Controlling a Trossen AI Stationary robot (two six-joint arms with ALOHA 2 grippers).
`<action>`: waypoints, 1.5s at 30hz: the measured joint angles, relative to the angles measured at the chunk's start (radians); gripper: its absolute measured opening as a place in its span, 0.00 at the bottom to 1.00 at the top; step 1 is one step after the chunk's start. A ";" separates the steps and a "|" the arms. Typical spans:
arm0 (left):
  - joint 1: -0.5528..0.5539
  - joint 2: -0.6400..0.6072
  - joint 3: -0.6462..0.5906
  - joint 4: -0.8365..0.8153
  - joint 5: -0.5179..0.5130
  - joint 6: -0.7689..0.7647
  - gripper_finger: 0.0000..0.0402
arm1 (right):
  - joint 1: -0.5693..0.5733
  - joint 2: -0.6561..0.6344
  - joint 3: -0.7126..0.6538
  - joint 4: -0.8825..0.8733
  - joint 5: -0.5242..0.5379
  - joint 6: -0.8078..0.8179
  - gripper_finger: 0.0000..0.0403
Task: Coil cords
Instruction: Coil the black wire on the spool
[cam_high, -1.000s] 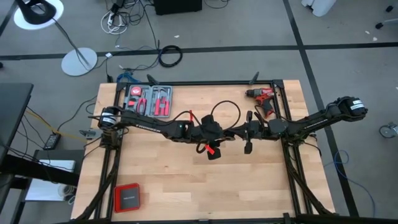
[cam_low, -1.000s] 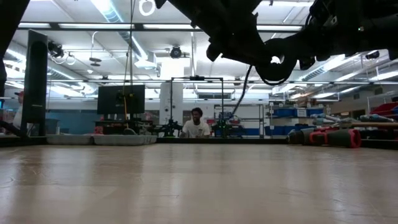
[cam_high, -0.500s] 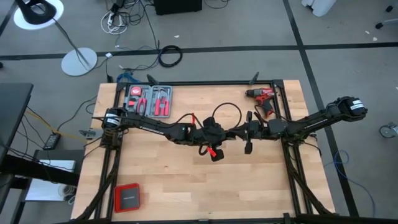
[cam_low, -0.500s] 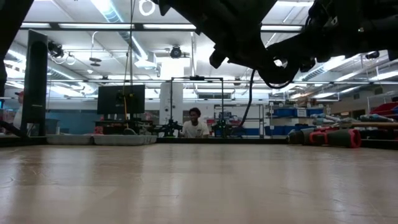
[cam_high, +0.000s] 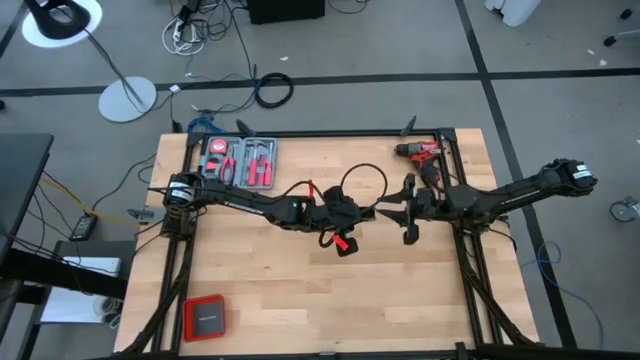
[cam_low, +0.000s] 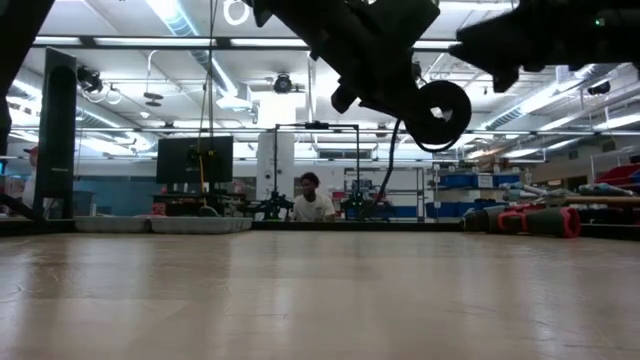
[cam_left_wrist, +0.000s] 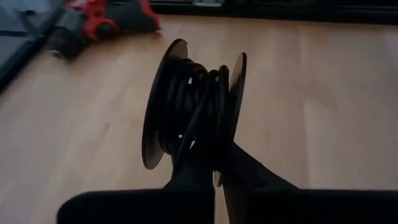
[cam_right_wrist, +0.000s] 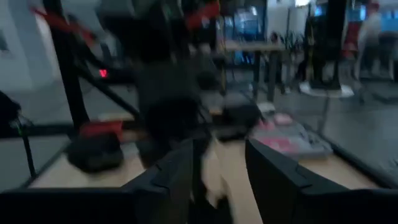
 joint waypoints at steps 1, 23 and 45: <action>0.000 0.000 0.000 0.000 0.015 0.002 0.02 | 0.000 -0.031 0.000 -0.066 0.017 0.009 0.36; 0.005 -0.101 0.000 0.153 0.126 0.219 0.02 | -0.048 0.118 -0.001 -0.141 -0.101 0.129 0.32; -0.002 -0.101 0.000 0.311 0.114 0.291 0.02 | -0.048 0.508 -0.002 0.361 -0.206 0.110 0.32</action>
